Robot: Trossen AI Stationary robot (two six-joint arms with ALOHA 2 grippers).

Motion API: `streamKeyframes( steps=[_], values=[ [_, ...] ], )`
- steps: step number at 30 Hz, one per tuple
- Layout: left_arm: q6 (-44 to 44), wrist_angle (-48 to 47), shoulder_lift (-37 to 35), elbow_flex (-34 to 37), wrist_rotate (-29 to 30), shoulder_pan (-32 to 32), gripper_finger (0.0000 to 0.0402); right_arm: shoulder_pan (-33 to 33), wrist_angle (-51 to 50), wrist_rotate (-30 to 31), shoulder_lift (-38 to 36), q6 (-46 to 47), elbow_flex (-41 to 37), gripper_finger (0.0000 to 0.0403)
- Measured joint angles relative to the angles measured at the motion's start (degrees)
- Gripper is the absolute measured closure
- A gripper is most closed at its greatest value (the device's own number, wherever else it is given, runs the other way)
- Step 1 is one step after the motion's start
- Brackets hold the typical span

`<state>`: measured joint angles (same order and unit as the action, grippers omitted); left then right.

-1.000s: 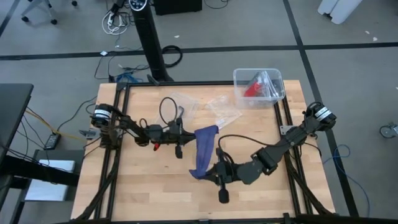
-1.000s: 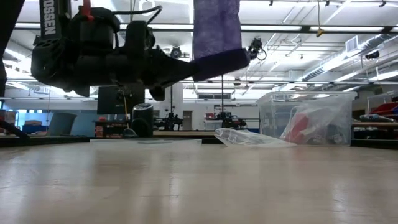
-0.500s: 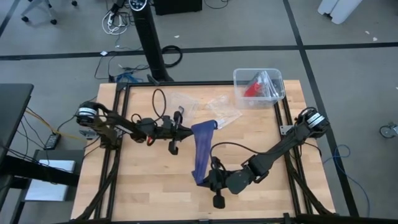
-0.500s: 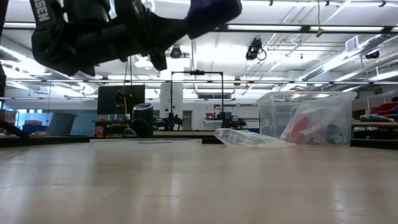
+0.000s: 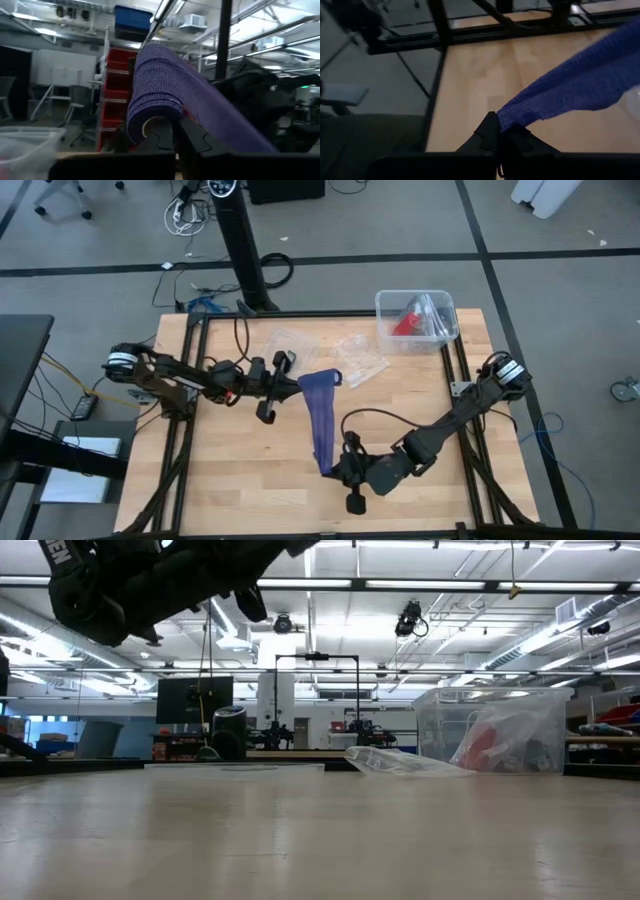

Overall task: Roll bandage
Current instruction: Roll the blue bandage

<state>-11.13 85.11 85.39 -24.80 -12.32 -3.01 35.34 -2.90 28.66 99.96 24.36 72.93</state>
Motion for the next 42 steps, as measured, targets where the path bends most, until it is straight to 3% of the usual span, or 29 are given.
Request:
streamKeyframes(
  steps=[10, 21, 32, 42],
  values=[
    [-4.78, -0.69, -6.10, -0.02, -8.98, 0.01, 0.0398, -3.24, -8.73, 0.30, -0.91, 0.03, -0.02, 0.0401],
    [-8.66, -0.73, -8.70, -0.04, -15.66, 0.51, 0.0398, -3.59, -18.22, 5.08, -5.14, -0.43, -0.02, 0.0402],
    [-9.06, -0.87, -8.75, -0.04, -19.26, 4.36, 0.0398, -6.44, -26.16, 11.48, -6.43, -2.44, -0.07, 0.0403],
    [-7.47, -7.18, -8.52, -0.04, -19.78, 9.87, 0.0398, -8.98, -28.14, 16.27, -7.25, -9.05, -0.07, 0.0403]
  ],
)
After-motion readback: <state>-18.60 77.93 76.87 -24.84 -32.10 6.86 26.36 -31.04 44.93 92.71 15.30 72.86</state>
